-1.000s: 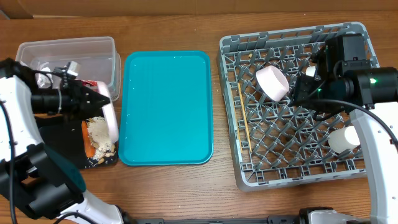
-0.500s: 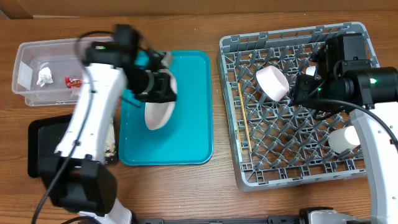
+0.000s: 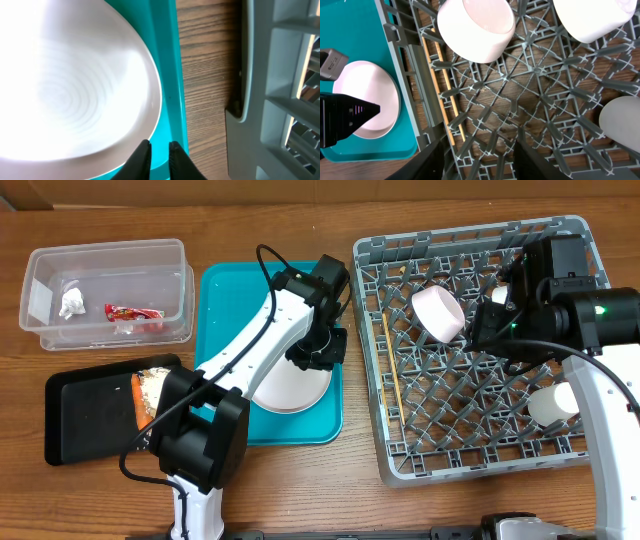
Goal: Sort waste into correct bins and load items into the dishwasher
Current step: 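Set the white plate on the teal tray and release with left gripper, then move the right gripper to the plate rim and grasp it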
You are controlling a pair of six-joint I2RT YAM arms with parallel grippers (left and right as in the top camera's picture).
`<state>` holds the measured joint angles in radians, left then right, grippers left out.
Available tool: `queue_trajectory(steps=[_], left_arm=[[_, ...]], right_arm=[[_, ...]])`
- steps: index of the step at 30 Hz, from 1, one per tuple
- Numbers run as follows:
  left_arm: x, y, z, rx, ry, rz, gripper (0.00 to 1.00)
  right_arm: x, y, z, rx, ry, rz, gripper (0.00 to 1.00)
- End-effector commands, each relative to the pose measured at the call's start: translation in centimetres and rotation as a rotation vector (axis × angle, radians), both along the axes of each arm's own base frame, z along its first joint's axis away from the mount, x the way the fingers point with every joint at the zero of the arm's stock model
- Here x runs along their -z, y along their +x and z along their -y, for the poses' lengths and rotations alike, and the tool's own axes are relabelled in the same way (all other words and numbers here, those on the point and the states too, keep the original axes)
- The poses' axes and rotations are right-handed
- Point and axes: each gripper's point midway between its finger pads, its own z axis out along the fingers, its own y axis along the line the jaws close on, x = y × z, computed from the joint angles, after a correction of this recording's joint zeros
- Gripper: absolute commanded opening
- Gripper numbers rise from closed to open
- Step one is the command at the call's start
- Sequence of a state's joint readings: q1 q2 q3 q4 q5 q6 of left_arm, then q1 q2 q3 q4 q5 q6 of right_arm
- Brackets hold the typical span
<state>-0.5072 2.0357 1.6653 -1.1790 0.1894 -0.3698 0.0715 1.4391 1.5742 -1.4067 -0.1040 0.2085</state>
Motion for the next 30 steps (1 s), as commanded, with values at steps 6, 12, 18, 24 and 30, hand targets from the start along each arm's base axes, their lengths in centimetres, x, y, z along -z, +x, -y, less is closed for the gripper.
queue_trajectory(steps=[6, 12, 18, 24, 30], left_arm=[[-5.4, 1.6, -4.6, -0.103, -0.002, 0.002, 0.21], [-12.8, 1.9, -14.6, -0.341, 0.016, 0.151, 0.28], [-17.2, -1.1, -23.3, -0.55, 0.036, 0.223, 0.48], [-17.1, -2.7, -27.1, -0.65, 0.081, 0.19, 0.54], [-17.1, -2.8, -27.5, -0.635, 0.106, 0.192, 0.58]], right_arm=[[0.0, 0.0, 0.1, -0.004, 0.002, 0.005, 0.63], [-1.3, 0.3, -5.0, -0.176, 0.191, 0.054, 0.68], [-2.1, -0.1, -14.0, -0.406, 0.209, 0.142, 0.72], [4.0, 0.1, -21.2, -0.481, 0.048, 0.078, 0.75], [11.9, 1.6, -23.5, -0.37, 0.022, -0.086, 0.65]])
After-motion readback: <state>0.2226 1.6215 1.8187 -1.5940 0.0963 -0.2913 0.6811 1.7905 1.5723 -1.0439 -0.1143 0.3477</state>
